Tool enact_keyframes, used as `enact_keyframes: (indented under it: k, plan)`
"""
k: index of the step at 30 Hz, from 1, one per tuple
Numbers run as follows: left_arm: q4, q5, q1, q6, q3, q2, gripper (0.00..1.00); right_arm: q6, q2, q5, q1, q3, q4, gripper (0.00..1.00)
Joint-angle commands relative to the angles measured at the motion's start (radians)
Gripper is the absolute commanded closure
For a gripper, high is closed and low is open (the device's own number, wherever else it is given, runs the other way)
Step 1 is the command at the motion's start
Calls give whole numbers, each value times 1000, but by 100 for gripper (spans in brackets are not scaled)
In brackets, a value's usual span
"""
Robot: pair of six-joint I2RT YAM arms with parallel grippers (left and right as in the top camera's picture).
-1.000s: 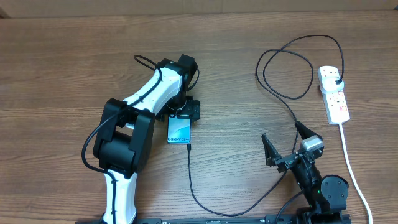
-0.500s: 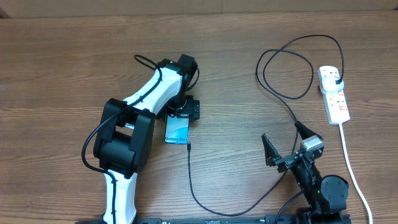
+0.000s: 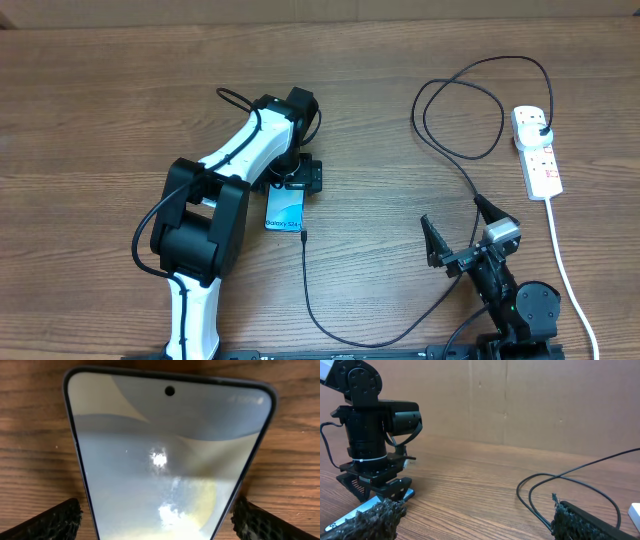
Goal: Plug charger to phone and switch on socket
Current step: 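Hold the phone steady with the left gripper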
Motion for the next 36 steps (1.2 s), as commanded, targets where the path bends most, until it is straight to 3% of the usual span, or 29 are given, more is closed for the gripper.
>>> enact_keyframes:
  k: [1,6,15,23,25,36]
  plan:
    - [8,-11,-8,15,-5,18,0,-4,-12,7,2,-10,5,0]
    - [18,-11,-7,16,-5,18,0,-4,-12,7,2,-10,5,0]
    - [35,-21,-3,15,-5,18,14,-4,-12,7,2,-10,5,0]
    - [55,-21,-3,16,-5,18,8,-4,-12,7,2,-10,5,0]
    - [59,-21,-3,16,-5,18,0,-4,-12,7,2,-10,5,0]
    - [67,-22,-3,42,-5,18,2,-4,-12,7,2,-10,5,0]
